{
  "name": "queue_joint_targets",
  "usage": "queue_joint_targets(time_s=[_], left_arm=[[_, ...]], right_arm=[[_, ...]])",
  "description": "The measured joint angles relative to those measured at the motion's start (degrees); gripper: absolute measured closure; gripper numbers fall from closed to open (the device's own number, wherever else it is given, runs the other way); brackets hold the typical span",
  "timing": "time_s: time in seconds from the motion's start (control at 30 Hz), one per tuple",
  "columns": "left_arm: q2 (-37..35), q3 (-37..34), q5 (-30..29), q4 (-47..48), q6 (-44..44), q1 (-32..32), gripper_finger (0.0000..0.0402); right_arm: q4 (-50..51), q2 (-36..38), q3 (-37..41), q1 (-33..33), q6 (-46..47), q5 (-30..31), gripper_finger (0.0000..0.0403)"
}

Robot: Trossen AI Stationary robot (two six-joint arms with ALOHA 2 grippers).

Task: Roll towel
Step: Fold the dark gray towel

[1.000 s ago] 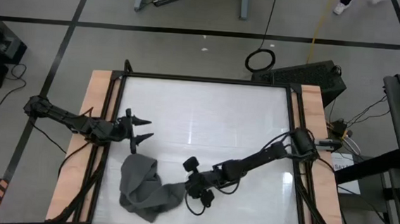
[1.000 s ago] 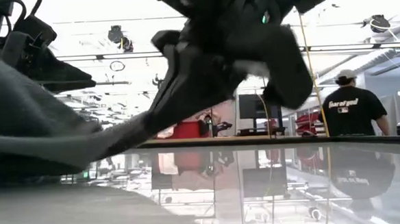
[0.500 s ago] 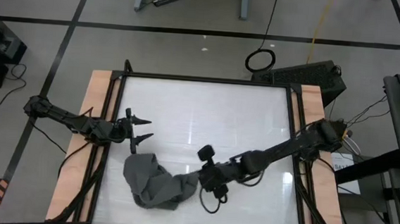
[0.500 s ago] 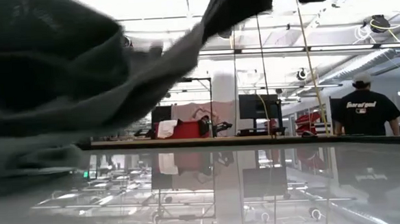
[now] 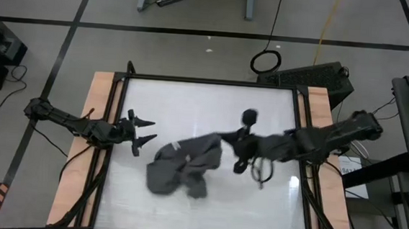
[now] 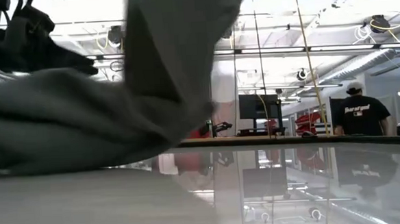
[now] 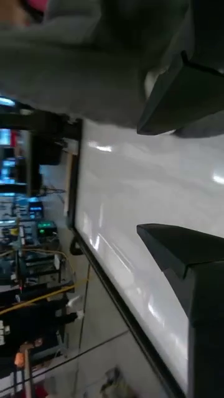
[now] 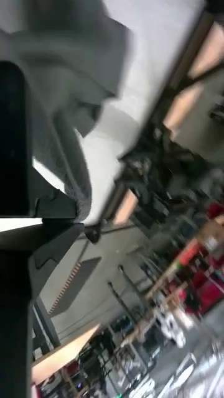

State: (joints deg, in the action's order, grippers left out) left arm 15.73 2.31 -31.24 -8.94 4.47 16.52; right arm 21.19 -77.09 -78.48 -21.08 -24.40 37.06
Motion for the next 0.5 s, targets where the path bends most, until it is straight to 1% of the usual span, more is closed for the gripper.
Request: queue_joint_targets(time_s=[0.1, 0.3, 0.37, 0.4, 0.43, 0.5], left_arm=[[0.0, 0.0, 0.7, -5.3, 1.2, 0.0, 0.0149], [0.0, 0.0, 9.4, -12.8, 1.2, 0.0, 0.0149], [0.0, 0.0, 12.4, -14.8, 1.6, 0.0, 0.0149], [0.0, 0.0, 13.3, -15.7, 3.3, 0.0, 0.0149], [0.0, 0.0, 13.5, -16.2, 5.1, 0.0, 0.0149], [0.0, 0.0, 13.5, -17.0, 5.6, 0.0, 0.0149]], right_arm=[[0.5, 2.6, 0.0, 1.0, 0.9, -0.1, 0.0402], [3.2, 4.3, 0.0, 2.4, 1.4, -0.4, 0.0402], [3.7, 4.3, 0.0, 2.8, 1.4, -2.3, 0.0402], [4.0, 4.3, 0.0, 2.8, 1.5, -3.8, 0.0402], [4.1, 4.3, 0.0, 2.8, 1.7, -5.2, 0.0402], [4.0, 4.1, 0.0, 3.0, 2.2, -7.5, 0.0402]])
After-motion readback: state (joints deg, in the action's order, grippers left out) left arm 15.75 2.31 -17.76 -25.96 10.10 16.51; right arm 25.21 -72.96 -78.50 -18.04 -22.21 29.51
